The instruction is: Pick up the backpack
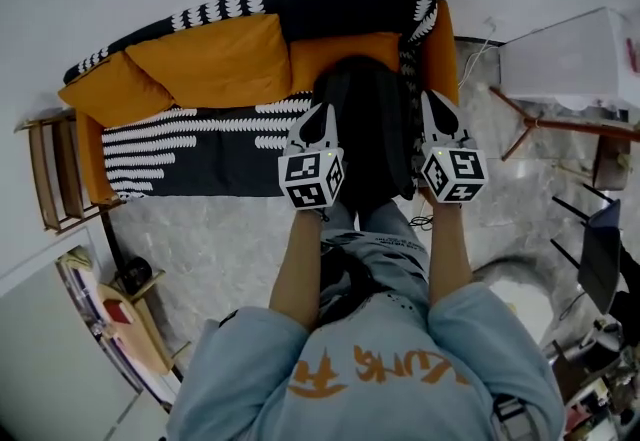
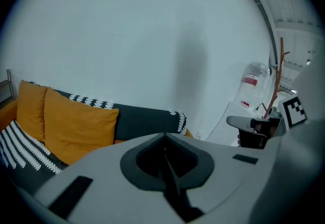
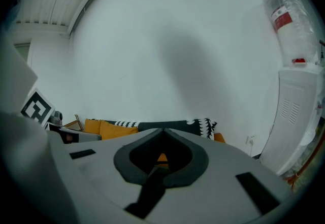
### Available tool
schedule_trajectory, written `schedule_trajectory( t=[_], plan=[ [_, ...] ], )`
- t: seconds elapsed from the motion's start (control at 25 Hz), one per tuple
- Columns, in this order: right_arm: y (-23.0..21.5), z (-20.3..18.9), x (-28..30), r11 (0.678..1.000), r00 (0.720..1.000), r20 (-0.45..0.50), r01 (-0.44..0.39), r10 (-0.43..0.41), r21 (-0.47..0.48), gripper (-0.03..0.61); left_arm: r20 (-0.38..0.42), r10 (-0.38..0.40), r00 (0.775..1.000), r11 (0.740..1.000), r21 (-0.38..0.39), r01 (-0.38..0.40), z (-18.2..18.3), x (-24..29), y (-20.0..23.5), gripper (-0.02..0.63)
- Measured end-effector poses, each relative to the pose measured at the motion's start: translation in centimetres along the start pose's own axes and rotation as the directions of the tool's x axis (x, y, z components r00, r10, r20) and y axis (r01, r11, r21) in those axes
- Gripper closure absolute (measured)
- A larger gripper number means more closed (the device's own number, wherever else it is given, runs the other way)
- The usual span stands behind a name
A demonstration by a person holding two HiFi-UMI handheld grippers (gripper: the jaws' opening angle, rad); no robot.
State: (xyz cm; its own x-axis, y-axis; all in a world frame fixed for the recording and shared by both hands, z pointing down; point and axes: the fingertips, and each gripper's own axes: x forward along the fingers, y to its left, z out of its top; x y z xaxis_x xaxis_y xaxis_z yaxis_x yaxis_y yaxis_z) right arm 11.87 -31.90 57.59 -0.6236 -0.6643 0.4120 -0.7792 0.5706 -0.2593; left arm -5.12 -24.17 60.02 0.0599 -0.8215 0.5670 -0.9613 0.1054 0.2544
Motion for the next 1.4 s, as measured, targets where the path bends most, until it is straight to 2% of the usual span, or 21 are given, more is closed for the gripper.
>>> schedule_trajectory(
  t=[0.48, 0.8, 1.24, 1.32, 1.36, 1.4],
  plan=[
    [-1.0, -4.5, 1.9, 0.998, 0.995, -0.092, 0.034, -0.030, 0.048, 0.582, -0.102, -0.032, 0.994, 0.997, -0.068, 0.025, -4.3, 3.0, 2.0, 0.592],
    [-2.0, -8.0, 4.3, 0.997, 0.985, -0.175, 0.026, -0.013, 0.070, 0.581, -0.186, -0.046, 0.981, 0.996, -0.085, 0.030, -7.2, 5.9, 3.5, 0.592],
    [-3.6, -14.0, 8.6, 0.992, 0.939, -0.328, -0.077, 0.106, 0.101, 0.577, -0.286, -0.098, 0.953, 0.995, -0.059, 0.084, -10.2, 11.7, 5.8, 0.591],
    [-3.9, -15.1, 9.3, 0.988, 0.923, -0.360, -0.096, 0.133, 0.118, 0.522, -0.305, -0.109, 0.946, 0.993, -0.069, 0.092, -10.8, 12.5, 6.3, 0.587],
    [-4.1, -15.6, 9.7, 0.987, 0.916, -0.376, -0.101, 0.141, 0.123, 0.511, -0.313, -0.116, 0.943, 0.992, -0.077, 0.097, -11.1, 12.9, 6.6, 0.561],
    [-4.4, -16.1, 10.2, 0.987, 0.910, -0.389, -0.104, 0.145, 0.125, 0.511, -0.320, -0.123, 0.939, 0.991, -0.085, 0.101, -11.4, 13.4, 6.8, 0.499]
  ],
)
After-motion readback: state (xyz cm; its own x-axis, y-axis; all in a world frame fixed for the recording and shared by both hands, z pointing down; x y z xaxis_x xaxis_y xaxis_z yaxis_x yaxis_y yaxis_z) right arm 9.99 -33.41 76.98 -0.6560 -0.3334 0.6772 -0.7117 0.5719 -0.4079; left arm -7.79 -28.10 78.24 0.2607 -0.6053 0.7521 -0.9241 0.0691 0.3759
